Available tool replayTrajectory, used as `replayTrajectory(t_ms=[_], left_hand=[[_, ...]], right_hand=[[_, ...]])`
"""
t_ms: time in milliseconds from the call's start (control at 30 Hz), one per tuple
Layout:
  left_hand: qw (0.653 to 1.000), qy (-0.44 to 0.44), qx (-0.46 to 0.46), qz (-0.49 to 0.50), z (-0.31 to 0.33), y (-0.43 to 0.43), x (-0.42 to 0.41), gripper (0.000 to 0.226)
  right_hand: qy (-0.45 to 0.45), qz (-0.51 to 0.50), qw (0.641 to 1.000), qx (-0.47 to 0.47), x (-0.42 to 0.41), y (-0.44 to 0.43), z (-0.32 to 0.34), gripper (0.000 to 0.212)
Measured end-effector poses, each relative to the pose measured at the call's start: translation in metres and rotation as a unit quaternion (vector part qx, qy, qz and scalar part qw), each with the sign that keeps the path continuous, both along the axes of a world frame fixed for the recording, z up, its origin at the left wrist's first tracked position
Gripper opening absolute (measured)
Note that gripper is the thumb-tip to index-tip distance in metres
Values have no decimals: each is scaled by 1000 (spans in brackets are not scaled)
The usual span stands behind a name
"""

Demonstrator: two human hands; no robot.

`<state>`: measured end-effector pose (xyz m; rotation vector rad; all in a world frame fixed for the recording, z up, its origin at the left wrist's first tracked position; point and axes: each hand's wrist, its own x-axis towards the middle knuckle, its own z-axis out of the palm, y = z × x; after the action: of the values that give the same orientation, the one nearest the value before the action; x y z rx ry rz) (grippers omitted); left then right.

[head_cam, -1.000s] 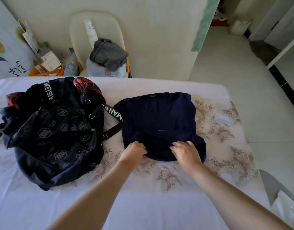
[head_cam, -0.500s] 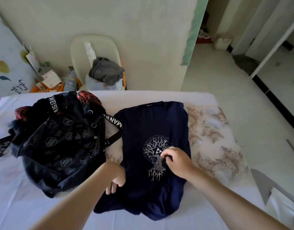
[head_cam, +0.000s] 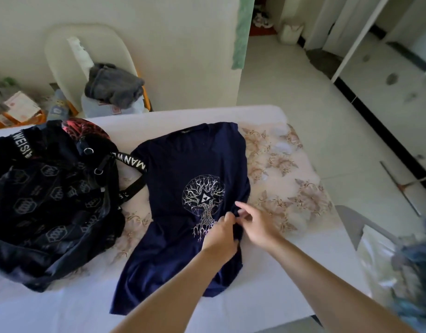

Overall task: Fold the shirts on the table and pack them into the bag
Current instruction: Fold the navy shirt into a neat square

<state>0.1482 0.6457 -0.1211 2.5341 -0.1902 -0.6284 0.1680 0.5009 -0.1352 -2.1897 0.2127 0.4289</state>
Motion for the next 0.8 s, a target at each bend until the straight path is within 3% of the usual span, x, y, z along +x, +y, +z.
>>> replayTrajectory(t_ms=[100,167,267,333,400,500,600,667,800], left_hand=[[976,-7,-116,184,2,28,16,36],[956,-36,-129,262,1,55,26,42],[961,-202,-10,188,-6,86,31,50],[954,-281,-38,102,-8,86,30,35],[966,-260,-8,13,-12,76,25,24],[982,-137,128,-19,-22,69,17,52],[990,-113,29,77,-24,83,19,45],[986,-125,-12,109,-17,94,21,38],[975,-163,-50,146,11,114,23,27]], right_hand=[[-17,25,999,19,6,2,1,71],[-39,44,998,-12,6,-2,-1,69],[-99,85,987,-97,3,-1,-4,51],[-162,132,971,-118,6,6,-10,44],[-190,183,954,-140,13,15,-18,48],[-166,228,941,-186,25,34,-18,71],[-157,274,918,-238,37,51,-15,80],[-176,280,911,-244,44,57,-16,66],[-257,227,922,-182,51,61,-11,17]])
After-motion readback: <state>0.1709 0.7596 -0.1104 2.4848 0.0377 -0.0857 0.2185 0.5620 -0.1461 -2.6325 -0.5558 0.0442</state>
